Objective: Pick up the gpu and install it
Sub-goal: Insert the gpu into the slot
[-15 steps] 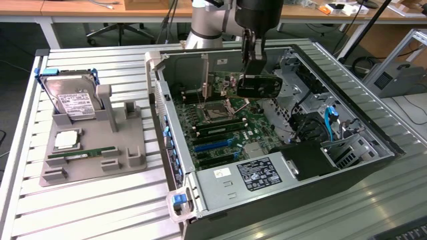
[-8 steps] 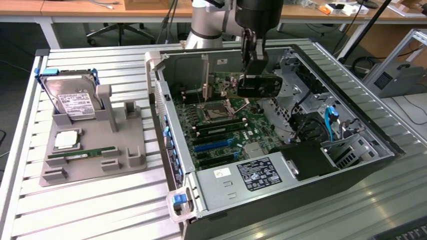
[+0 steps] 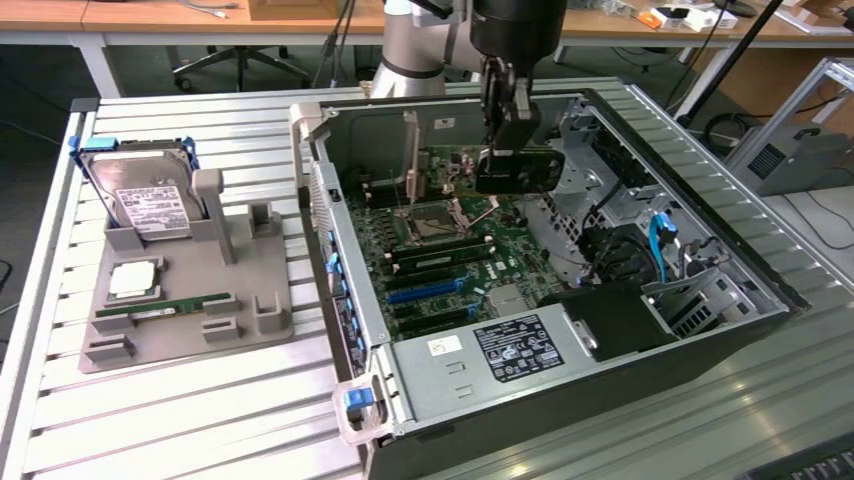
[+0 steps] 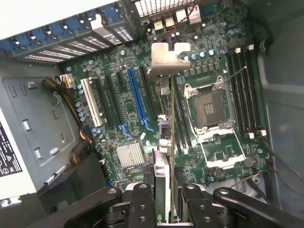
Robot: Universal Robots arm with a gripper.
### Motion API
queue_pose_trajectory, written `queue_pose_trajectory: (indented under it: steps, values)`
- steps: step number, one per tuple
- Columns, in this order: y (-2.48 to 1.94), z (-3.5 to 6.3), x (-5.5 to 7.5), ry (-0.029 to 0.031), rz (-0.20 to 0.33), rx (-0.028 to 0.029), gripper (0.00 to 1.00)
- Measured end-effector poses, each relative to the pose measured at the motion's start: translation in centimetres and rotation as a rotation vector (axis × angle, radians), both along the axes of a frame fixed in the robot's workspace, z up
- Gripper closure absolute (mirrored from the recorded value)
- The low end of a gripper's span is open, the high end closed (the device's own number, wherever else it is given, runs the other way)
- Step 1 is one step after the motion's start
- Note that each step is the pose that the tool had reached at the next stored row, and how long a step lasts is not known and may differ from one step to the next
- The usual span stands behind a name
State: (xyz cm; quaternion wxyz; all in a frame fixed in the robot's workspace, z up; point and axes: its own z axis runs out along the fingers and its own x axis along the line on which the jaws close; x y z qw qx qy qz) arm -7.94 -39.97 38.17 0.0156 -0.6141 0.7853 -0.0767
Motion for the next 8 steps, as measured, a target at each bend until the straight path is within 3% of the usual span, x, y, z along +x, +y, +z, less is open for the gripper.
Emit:
queue_pose_trajectory:
  steps: [8]
  values:
    - [0.0, -0.01, 0.0, 0.0, 0.04, -0.0013, 0.73]
